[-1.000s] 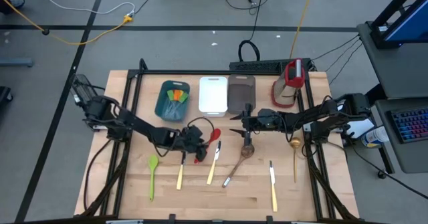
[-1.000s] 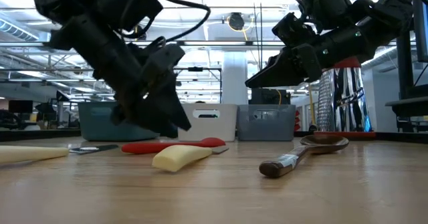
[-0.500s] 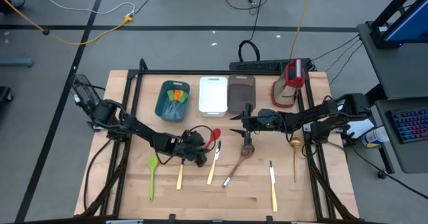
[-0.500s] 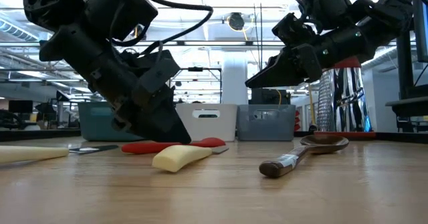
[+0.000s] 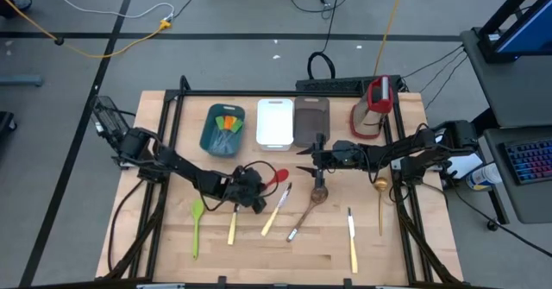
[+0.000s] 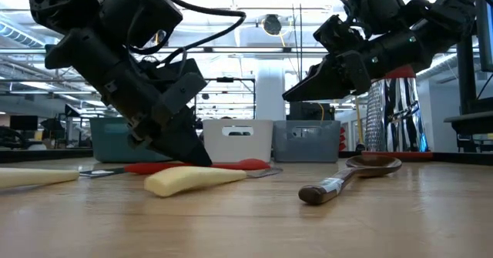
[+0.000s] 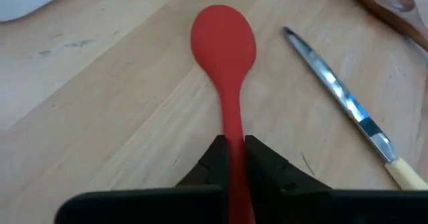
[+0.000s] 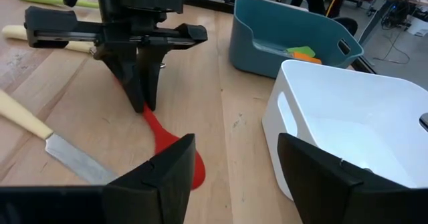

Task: Pick & Place Kitchen Items
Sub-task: Put the red serving spoon into the white bin

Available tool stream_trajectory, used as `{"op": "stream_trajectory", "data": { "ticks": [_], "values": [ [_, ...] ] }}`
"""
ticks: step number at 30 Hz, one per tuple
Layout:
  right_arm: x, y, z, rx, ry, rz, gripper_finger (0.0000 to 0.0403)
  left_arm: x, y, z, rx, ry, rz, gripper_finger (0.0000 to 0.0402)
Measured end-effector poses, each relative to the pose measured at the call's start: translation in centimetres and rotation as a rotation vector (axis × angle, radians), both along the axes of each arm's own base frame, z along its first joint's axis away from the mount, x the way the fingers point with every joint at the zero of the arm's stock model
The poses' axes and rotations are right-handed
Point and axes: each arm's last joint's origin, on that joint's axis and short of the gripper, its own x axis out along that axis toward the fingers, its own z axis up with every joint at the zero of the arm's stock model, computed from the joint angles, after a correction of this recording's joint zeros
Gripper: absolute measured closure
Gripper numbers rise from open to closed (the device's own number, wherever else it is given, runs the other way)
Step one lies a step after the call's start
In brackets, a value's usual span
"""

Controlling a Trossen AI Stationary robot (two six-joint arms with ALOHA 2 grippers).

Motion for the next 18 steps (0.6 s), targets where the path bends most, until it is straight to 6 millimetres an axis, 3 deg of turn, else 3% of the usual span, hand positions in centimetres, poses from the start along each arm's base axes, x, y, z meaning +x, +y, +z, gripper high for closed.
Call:
{"op": "stream_trajectory", "data": {
  "ticks": [9, 18],
  "values": [
    [0.0, 0.0, 0.0, 0.0, 0.0, 0.0, 0.0199, 0.7, 0.7, 0.9, 0.03, -0.089, 0.017, 0.0392],
    [0.0, 0.0, 0.0, 0.0, 0.002, 0.0, 0.0201, 0.6, 1.1, 1.3, 0.044, -0.052, -0.071, 0.0398]
  ]
}}
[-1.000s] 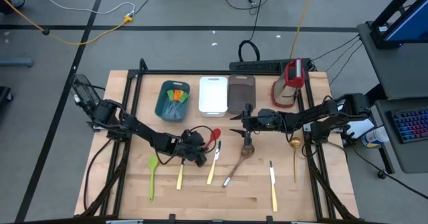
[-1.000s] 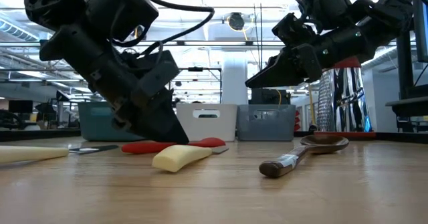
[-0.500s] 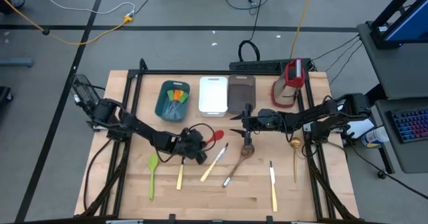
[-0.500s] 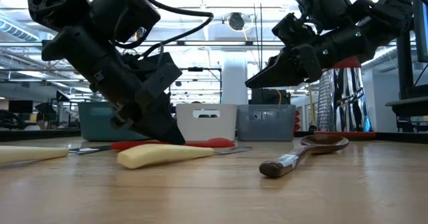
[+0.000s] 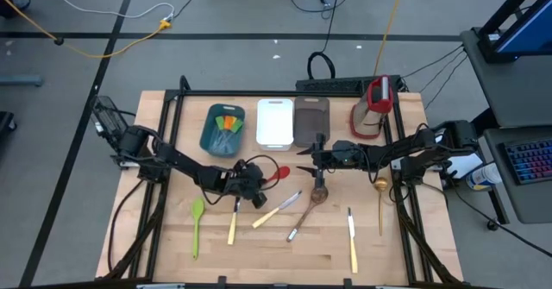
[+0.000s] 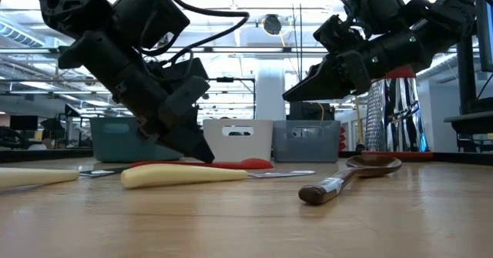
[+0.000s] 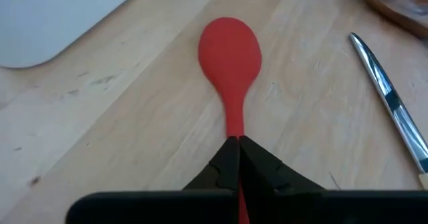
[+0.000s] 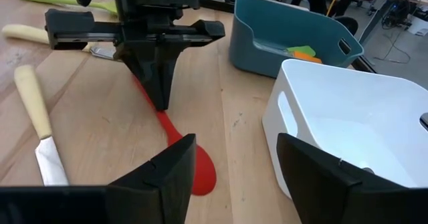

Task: Pick & Place Kitchen Items
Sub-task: Put the red serving spoon into the white bin

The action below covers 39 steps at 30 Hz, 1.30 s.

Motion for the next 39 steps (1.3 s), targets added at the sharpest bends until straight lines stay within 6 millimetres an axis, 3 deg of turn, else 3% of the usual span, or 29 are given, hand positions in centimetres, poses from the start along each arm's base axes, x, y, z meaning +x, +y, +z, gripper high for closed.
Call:
{"op": "stream_trajectory", "data": {
  "ticks": [11, 15, 27, 34, 39],
  "values": [
    [0.0, 0.0, 0.0, 0.0, 0.002, 0.0, 0.0202, -0.6, -0.4, -0.4, 0.051, 0.068, -0.017, 0.0296],
    [0.0, 0.0, -0.1, 0.0, 0.007, 0.0, 0.0202, -0.8, -0.6, -1.3, 0.021, 0.093, 0.044, 0.0281],
    [-0.1, 0.0, -0.1, 0.018, 0.014, -0.006, 0.0202, -2.0, -3.7, -4.9, 0.144, 0.079, 0.152, 0.0347],
    [-0.1, 0.0, -0.1, 0.018, 0.012, -0.006, 0.0202, -1.9, -4.0, -4.8, 0.104, 0.034, 0.194, 0.0366],
    [-0.1, 0.0, -0.1, 0.018, 0.011, -0.006, 0.0202, -1.6, -3.7, -3.2, 0.109, -0.015, 0.162, 0.0366]
  ]
}}
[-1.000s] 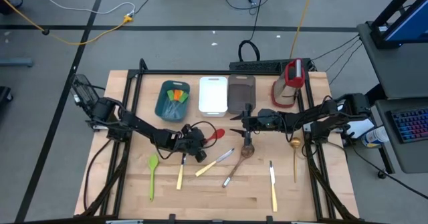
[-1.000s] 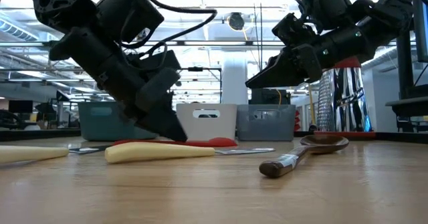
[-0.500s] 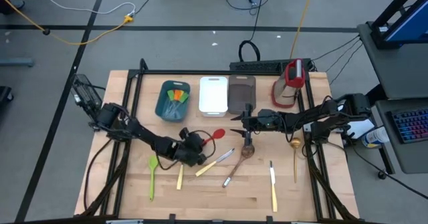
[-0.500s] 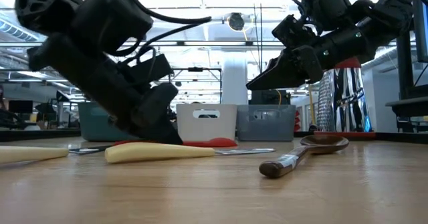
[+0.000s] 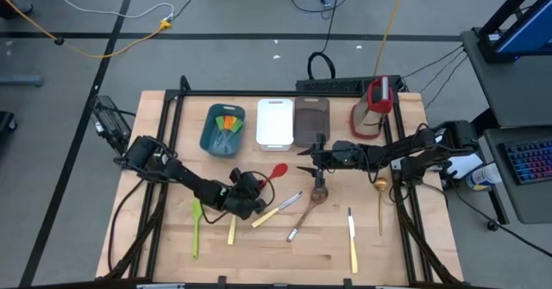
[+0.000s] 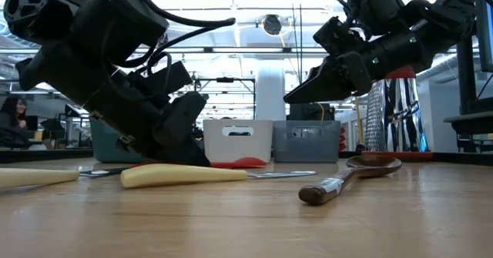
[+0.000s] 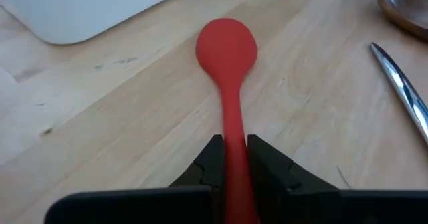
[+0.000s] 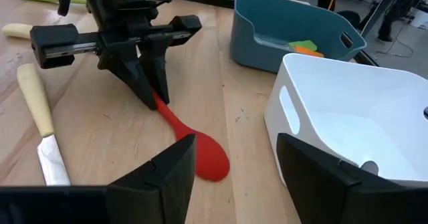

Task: Pick & Place Kitchen Items
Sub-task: Put the red serving spoon into the white bin

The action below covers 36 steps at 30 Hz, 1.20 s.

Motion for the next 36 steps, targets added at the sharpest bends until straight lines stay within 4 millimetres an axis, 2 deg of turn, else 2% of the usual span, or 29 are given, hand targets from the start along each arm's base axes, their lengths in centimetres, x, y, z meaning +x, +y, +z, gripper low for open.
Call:
{"op": "stream_trajectory", "data": {
  "ticks": [5, 12, 17, 21, 28, 36],
  "values": [
    [0.0, 0.0, 0.0, 0.0, -0.001, 0.0, 0.0202, 0.2, 1.2, 3.0, 0.01, -0.009, -0.053, 0.0369],
    [0.0, 0.0, 0.0, 0.0, -0.003, 0.0, 0.0202, 0.4, 4.1, 7.5, 0.125, -0.072, -0.049, 0.0369],
    [0.0, 0.0, 0.0, 0.0, -0.005, 0.0, 0.0202, 0.4, 6.9, 10.1, 0.142, -0.146, 0.04, 0.0369],
    [0.0, 0.0, 0.1, 0.0, -0.005, 0.0, 0.0202, 0.4, 8.9, 11.1, 0.109, -0.184, 0.073, 0.0369],
    [0.0, 0.0, 0.1, 0.0, -0.006, 0.0, 0.0202, 1.0, 12.0, 11.7, -0.001, -0.267, 0.062, 0.0369],
    [0.0, 0.0, 0.1, -0.001, -0.009, 0.0, 0.0202, 0.9, 15.9, 12.3, -0.128, -0.388, 0.149, 0.0368]
  ]
}}
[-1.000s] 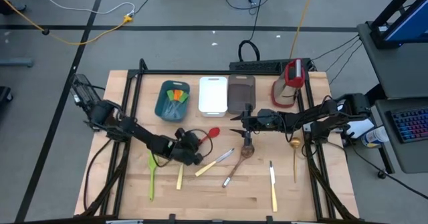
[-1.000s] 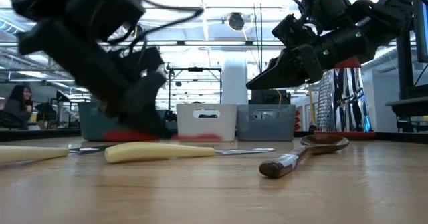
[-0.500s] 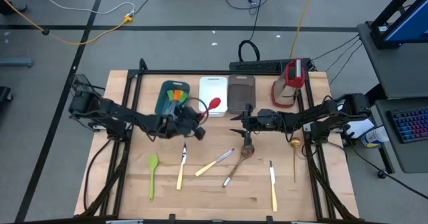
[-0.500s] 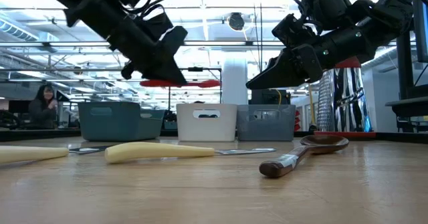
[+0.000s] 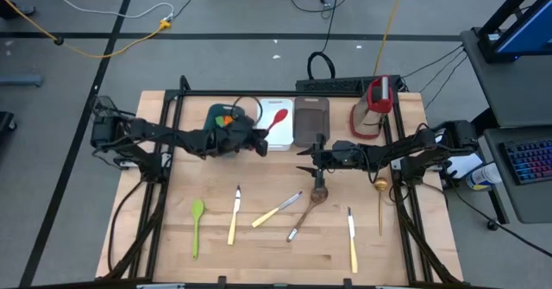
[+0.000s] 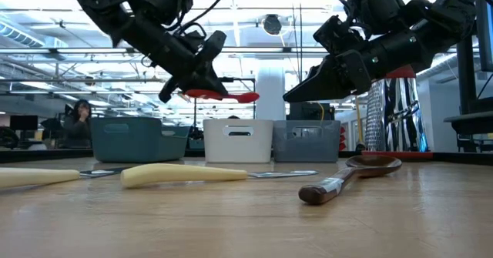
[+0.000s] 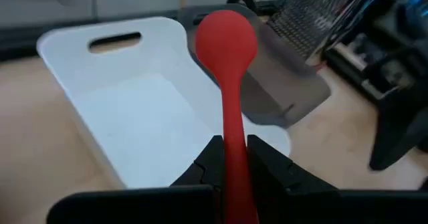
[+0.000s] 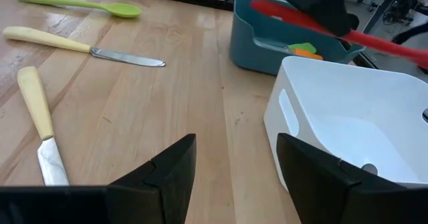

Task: Pick & Place Kitchen Items
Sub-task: Put the red serving spoon into the white bin

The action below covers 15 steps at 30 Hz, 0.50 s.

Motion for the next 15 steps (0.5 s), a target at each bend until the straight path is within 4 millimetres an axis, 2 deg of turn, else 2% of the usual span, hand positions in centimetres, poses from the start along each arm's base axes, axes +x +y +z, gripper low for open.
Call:
{"op": "stream_trajectory", "data": {
  "ticks": [3, 9, 15],
  "values": [
    [0.0, 0.0, 0.0, 0.0, 0.0, 0.0, 0.0202, -0.3, 1.2, -0.2, -0.072, -0.006, 0.003, 0.0355],
    [0.0, 0.0, 0.0, 0.0, -0.001, 0.0, 0.0202, -0.9, 3.0, -1.0, -0.092, 0.05, 0.07, 0.0347],
    [0.1, 0.0, 0.2, -0.001, -0.023, 0.0, 0.0202, -1.1, 3.7, -0.9, -0.119, 0.019, 0.103, 0.0367]
  ]
}}
